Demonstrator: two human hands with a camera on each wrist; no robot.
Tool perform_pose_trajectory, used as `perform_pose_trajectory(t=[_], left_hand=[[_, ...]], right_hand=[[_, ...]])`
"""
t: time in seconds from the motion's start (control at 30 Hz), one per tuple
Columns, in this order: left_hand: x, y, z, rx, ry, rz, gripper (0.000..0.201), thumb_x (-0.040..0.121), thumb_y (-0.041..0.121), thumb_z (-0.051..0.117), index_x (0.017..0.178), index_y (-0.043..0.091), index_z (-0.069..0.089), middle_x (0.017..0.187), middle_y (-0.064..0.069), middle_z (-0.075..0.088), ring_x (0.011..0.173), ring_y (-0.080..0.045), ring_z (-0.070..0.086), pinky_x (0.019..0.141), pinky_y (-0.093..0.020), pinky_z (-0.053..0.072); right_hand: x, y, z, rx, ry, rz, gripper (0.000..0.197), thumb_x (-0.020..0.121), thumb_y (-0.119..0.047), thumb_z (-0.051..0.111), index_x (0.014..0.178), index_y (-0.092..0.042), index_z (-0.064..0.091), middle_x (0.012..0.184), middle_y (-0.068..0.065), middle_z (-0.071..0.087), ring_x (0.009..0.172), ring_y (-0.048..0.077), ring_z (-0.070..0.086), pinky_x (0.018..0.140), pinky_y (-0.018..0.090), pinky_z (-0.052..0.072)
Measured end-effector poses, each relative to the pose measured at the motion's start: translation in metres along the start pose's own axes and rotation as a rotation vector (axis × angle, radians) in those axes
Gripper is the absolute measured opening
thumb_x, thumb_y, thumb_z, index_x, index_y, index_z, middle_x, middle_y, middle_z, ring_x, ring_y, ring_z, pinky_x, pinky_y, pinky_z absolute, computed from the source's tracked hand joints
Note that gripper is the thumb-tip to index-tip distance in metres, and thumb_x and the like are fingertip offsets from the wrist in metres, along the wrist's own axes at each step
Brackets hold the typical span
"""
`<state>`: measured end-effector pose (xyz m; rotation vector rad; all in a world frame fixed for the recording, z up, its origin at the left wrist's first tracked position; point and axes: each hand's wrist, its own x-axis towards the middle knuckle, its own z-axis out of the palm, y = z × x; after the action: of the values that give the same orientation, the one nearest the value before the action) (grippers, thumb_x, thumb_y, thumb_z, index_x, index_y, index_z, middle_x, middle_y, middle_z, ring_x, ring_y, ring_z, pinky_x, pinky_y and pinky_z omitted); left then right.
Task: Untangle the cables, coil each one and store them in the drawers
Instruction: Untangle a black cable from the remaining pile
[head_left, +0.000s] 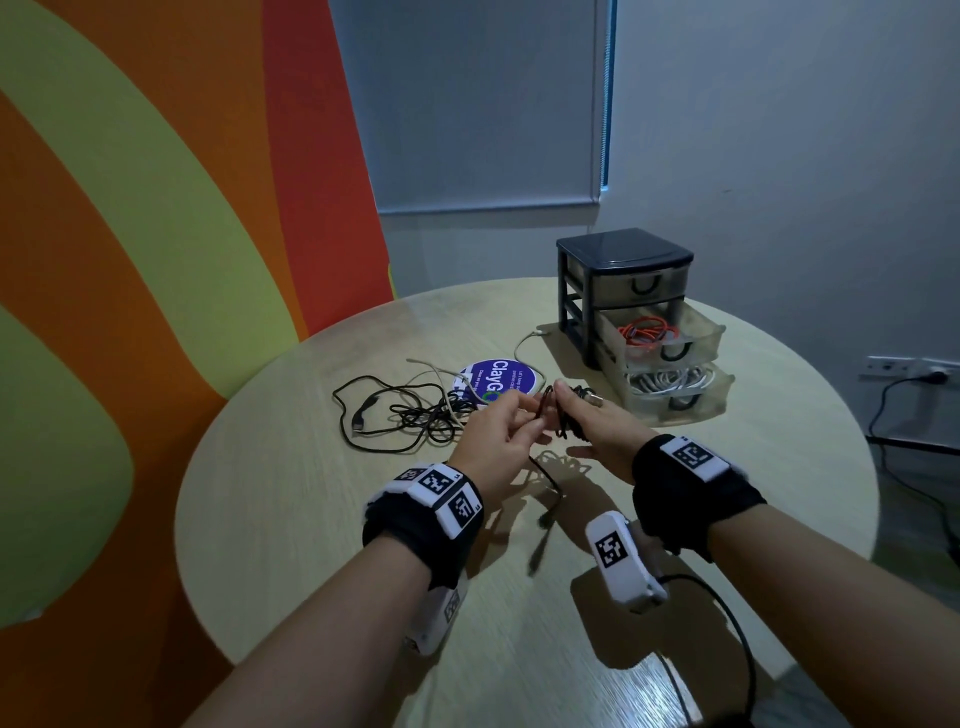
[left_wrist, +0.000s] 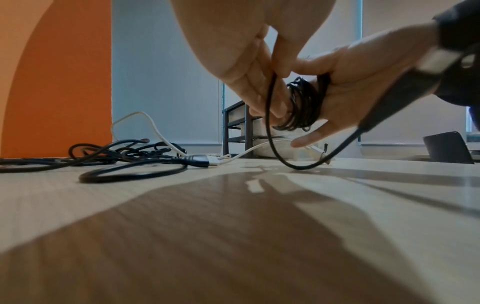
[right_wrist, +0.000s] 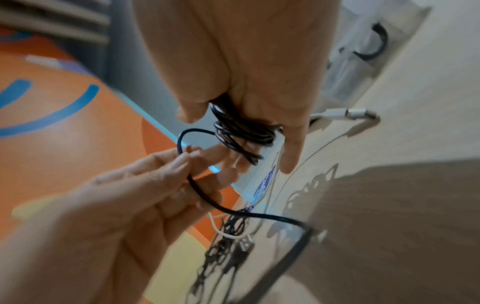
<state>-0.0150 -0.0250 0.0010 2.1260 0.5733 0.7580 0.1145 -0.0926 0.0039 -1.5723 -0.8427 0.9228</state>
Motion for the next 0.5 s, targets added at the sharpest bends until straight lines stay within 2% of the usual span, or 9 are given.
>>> perform_pose_trajectory(t=[0.07,0.1,0.17,0.23,0.33,0.43,0.5], left_hand=[[0.000,-0.001,0.000,-0.031,-0.051,0.012,0.012,0.093,0.010,0.054,0.092,0.019,0.062,0.082,0.008,0.066,0.072,0.006,0.061,0.070,-0.012,0.049],[0.000,-0.001,0.000,-0.030,-0.084,0.011,0.015,0.093,0.012,0.054,0.085,0.022,0.063,0.077,0.010,0.065,0.068,0.006,0.060,0.068,-0.013,0.048],[-0.002,0.000,0.000,-0.024,-0.166,-0.057,0.019,0.094,0.019,0.053,0.081,0.023,0.066,0.071,0.007,0.066,0.064,0.003,0.061,0.064,-0.013,0.046],[-0.002,-0.003,0.000,0.043,-0.231,-0.135,0.026,0.095,0.032,0.051,0.084,0.019,0.070,0.067,0.000,0.066,0.058,-0.003,0.059,0.060,-0.013,0.045],[-0.001,-0.005,-0.001,0.133,-0.283,-0.210,0.051,0.092,0.053,0.045,0.077,0.013,0.074,0.056,-0.005,0.054,0.046,-0.011,0.045,0.054,-0.024,0.038],[0.000,-0.002,-0.002,0.181,-0.201,-0.272,0.064,0.090,0.061,0.039,0.070,0.009,0.071,0.044,0.004,0.041,0.041,-0.010,0.037,0.051,-0.024,0.033],[0.000,-0.001,-0.002,0.216,-0.158,-0.256,0.062,0.089,0.062,0.040,0.066,0.011,0.067,0.043,0.006,0.038,0.041,-0.010,0.037,0.051,-0.024,0.031]], right_hand=[[0.000,-0.001,0.002,0.179,-0.038,-0.025,0.038,0.094,-0.044,0.044,0.108,-0.015,0.065,0.112,0.006,0.067,0.101,0.016,0.060,0.088,0.035,0.046],[0.000,-0.002,0.003,0.262,-0.071,-0.042,0.032,0.096,-0.039,0.044,0.106,-0.016,0.063,0.111,0.003,0.067,0.098,0.013,0.061,0.087,0.035,0.048],[-0.002,-0.004,0.004,0.339,-0.107,-0.060,0.027,0.096,-0.035,0.045,0.104,-0.017,0.062,0.103,-0.002,0.069,0.093,0.007,0.063,0.076,0.029,0.050],[-0.001,-0.006,0.003,0.392,-0.111,-0.065,0.022,0.095,-0.032,0.048,0.095,-0.016,0.062,0.083,-0.005,0.070,0.085,0.006,0.064,0.064,0.023,0.050],[-0.002,-0.010,-0.002,0.495,-0.103,-0.031,0.023,0.095,-0.029,0.048,0.078,-0.015,0.054,0.050,-0.009,0.051,0.059,0.007,0.060,0.060,0.021,0.049],[-0.004,-0.013,-0.009,0.525,-0.086,-0.004,0.031,0.096,-0.032,0.046,0.068,-0.017,0.045,0.038,-0.011,0.030,0.042,0.007,0.042,0.063,0.027,0.047],[-0.008,-0.015,-0.012,0.517,-0.097,-0.003,0.038,0.096,-0.031,0.046,0.061,-0.018,0.038,0.035,-0.011,0.024,0.036,0.007,0.031,0.056,0.024,0.046]])
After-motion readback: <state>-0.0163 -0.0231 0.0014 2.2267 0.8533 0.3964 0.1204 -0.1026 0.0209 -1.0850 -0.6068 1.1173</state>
